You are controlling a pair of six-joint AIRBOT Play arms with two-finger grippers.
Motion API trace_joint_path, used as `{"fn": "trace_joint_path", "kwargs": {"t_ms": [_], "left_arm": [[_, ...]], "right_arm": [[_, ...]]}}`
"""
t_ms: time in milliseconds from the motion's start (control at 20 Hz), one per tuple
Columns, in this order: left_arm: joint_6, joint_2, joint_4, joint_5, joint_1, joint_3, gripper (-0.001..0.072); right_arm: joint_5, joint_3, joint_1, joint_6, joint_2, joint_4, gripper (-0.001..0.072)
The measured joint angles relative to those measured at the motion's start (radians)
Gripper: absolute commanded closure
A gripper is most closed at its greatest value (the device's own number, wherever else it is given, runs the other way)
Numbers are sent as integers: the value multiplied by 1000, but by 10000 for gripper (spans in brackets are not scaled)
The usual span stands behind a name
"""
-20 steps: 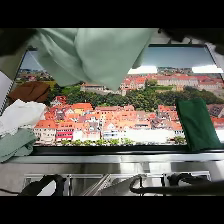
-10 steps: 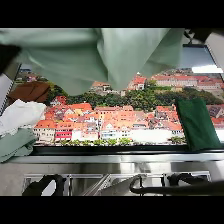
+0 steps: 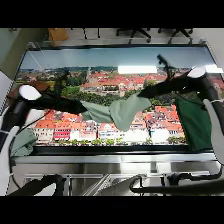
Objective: Fold the shirts.
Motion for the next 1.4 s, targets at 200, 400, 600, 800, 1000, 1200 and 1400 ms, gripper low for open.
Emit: {"fn": "trace_joint_path", "kwargs": {"t_ms": [200, 400, 600, 800, 1000, 1200, 1400], "left_arm": [[42, -175, 5, 99, -25, -99, 683], [64, -309, 6, 102, -31, -76, 683], [73, -371, 10, 35, -31, -4, 683], [75, -386, 10, -19, -31, 46, 683], [75, -390, 10, -49, -31, 58, 683], [76, -391, 9, -57, -31, 45, 683], [76, -386, 10, -60, -29, 42, 684]], "right_arm": [[-108, -103, -1, -23, -120, -51, 326], [-182, -75, -32, -13, -142, -74, 43], [-127, -31, -102, 98, -67, -104, 44], [-34, -97, -93, 230, 35, -198, 43], [-105, -292, 40, 280, 97, -218, 43], [-301, -404, 158, 292, 61, -206, 338], [-385, -407, 196, 230, 31, -102, 684]]}}
